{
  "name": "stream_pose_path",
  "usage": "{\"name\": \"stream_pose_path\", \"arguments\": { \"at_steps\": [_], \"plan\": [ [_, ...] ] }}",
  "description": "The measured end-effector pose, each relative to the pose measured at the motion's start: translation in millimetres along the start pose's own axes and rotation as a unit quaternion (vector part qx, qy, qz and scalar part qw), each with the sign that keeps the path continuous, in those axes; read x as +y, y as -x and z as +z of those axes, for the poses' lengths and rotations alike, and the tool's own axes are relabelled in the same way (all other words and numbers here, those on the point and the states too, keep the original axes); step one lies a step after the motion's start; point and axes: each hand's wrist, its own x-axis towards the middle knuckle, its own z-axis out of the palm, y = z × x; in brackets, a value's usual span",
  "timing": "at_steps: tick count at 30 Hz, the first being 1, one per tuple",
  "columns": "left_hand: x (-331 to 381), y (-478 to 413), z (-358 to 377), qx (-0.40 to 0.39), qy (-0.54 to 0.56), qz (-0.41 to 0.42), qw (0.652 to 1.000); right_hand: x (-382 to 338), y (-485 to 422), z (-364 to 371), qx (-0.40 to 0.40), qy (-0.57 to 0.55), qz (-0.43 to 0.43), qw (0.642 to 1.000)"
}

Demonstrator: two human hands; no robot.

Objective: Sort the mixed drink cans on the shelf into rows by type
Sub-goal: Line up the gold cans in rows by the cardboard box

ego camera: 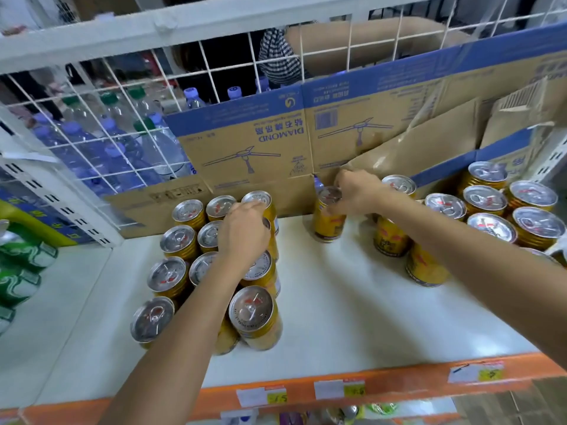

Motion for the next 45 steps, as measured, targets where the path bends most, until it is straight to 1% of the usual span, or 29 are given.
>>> {"name": "stream_pose_path", "arguments": {
  "at_steps": [2, 6, 8, 11, 13, 17, 20, 25, 31, 37, 42, 45],
  "plan": [
    [-2, 0, 2, -0.002, 0.011, 0.001, 1.0, -15, -1, 12, 0.019, -0.044, 0.019, 0.999],
    [-3, 1, 3, -0.012, 0.007, -0.006, 1.0, -41, -6, 34, 0.051, -0.077, 0.01, 0.996],
    [-3, 1, 4, -0.012, 0.001, -0.008, 1.0, -46, -9, 41, 0.041, -0.089, -0.005, 0.995],
    [-1, 2, 4, -0.012, 0.005, -0.017, 1.0, -43, -12, 39, -0.003, -0.09, -0.038, 0.995],
    [-2, 2, 6, -0.008, 0.004, -0.018, 1.0, -39, -14, 39, -0.005, -0.076, -0.046, 0.996],
    [-4, 1, 9, -0.006, 0.002, -0.014, 1.0, -46, -16, 54, 0.04, -0.063, -0.008, 0.997],
    [-4, 1, 10, -0.015, 0.007, -0.01, 1.0, -52, -19, 61, 0.08, -0.079, 0.018, 0.993],
    [-5, 0, 11, -0.015, 0.008, -0.016, 1.0, -52, -24, 65, 0.087, -0.075, 0.019, 0.993],
    [-5, 2, 9, -0.01, 0.015, -0.014, 1.0, -57, -22, 70, 0.11, -0.06, 0.042, 0.991],
    [-4, 3, 8, -0.007, 0.012, -0.014, 1.0, -55, -22, 71, 0.1, -0.077, 0.028, 0.992],
    [-3, 4, 6, -0.008, 0.01, -0.014, 1.0, -46, -18, 62, 0.05, -0.139, 0.01, 0.989],
    [-4, 4, 6, -0.008, 0.006, -0.011, 1.0, -40, -15, 59, 0.029, -0.137, 0.002, 0.99]
  ]
}}
